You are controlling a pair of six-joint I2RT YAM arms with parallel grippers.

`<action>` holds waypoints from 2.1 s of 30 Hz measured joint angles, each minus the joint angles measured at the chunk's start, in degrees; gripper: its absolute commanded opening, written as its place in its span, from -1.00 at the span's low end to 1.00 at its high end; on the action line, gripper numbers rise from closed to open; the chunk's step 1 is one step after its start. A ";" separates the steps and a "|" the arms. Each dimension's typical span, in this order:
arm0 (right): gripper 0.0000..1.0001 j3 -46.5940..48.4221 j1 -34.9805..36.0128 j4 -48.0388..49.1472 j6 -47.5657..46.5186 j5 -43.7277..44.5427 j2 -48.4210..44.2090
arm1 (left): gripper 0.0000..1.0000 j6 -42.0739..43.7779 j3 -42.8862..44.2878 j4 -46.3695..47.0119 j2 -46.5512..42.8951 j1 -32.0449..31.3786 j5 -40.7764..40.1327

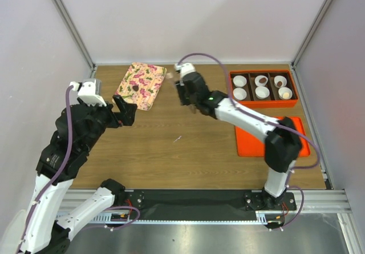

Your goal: Pack the chocolate

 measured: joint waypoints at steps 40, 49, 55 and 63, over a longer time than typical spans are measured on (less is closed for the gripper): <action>-0.20 -25.07 -44.26 -19.56 7.15 -4.37 -27.21 | 1.00 -1.53 -6.25 5.38 2.01 0.00 4.90; -0.17 -25.29 -44.26 -15.26 6.78 -4.35 -23.63 | 1.00 -1.51 -6.49 6.62 3.10 0.00 4.90; -0.17 -24.55 -44.35 -14.21 6.62 -4.33 -19.65 | 0.99 -1.51 -6.86 7.08 3.93 0.00 4.90; -0.14 -23.78 -44.41 -12.70 6.60 -4.13 -17.29 | 0.99 -1.49 -7.06 7.13 4.22 0.00 4.87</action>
